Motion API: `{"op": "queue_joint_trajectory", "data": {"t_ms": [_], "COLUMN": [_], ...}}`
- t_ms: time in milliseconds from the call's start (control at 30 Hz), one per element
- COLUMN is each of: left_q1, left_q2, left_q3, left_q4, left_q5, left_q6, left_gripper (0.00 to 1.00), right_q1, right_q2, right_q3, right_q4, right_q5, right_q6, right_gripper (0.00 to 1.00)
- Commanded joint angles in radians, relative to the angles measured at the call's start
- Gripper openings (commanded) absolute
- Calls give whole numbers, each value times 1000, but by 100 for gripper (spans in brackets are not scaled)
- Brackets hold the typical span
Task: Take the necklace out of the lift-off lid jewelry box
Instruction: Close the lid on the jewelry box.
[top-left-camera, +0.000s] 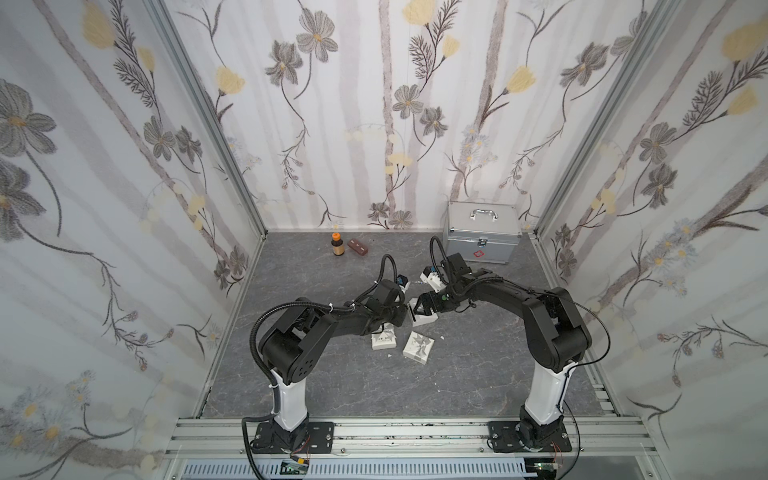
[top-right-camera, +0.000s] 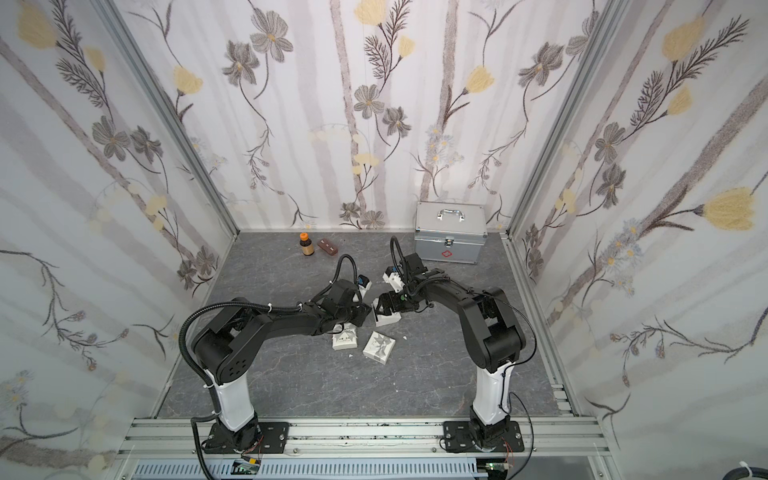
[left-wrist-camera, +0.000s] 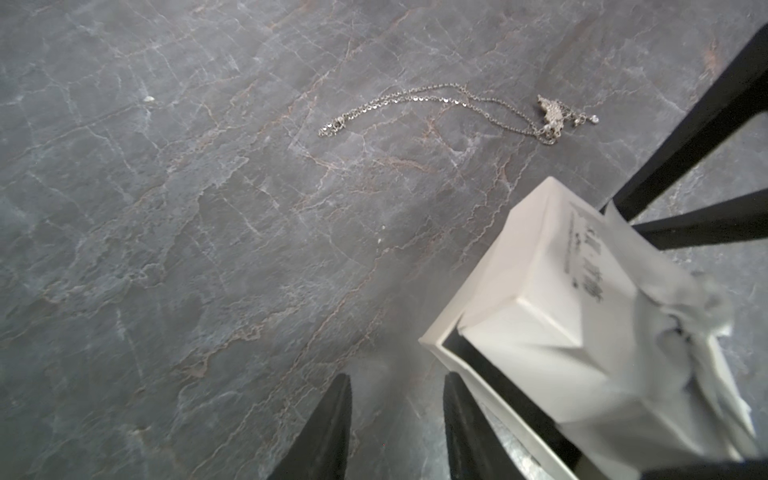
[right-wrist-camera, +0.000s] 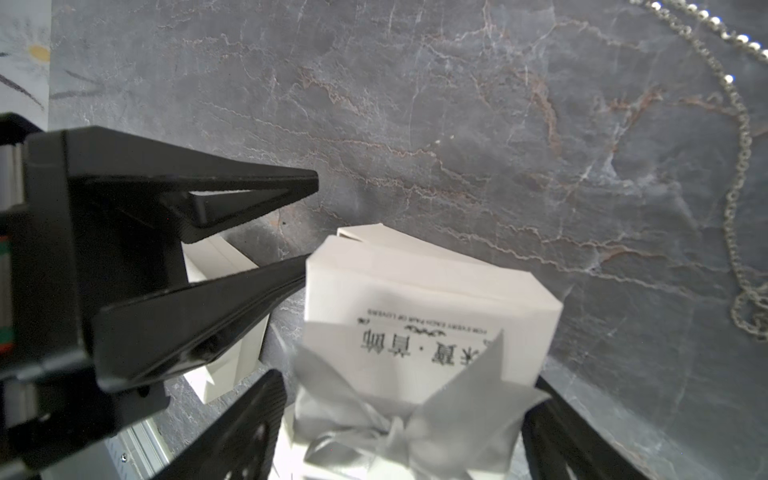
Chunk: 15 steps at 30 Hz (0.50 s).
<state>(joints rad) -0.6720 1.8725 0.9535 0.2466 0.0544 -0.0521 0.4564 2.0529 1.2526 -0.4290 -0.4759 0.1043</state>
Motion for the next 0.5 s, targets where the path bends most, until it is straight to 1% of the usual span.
{"op": "queue_joint_trajectory", "data": {"t_ms": [0,100,233,467], "left_q1": [8,9,11,9], "left_q2": [-13,-13,-13,-8], "left_q3": [-7,-10,-10,-6], "left_q4": [44,40,34,45], "left_q5": [22,26,30,59], "left_q6": [-24,-25,-25,-18], "left_gripper": [39,39,39,39], "right_q1": [-10,-22,-38,-42], "right_q2": [-17,-22,-27,-53], "right_q3": [-17,-32,-48,-66], "right_q4": [67,89,125,160], "right_q5": [-6,-9,-25,-70], "right_q6": [19,41,76,81], "right_gripper": [85,86,82,80]}}
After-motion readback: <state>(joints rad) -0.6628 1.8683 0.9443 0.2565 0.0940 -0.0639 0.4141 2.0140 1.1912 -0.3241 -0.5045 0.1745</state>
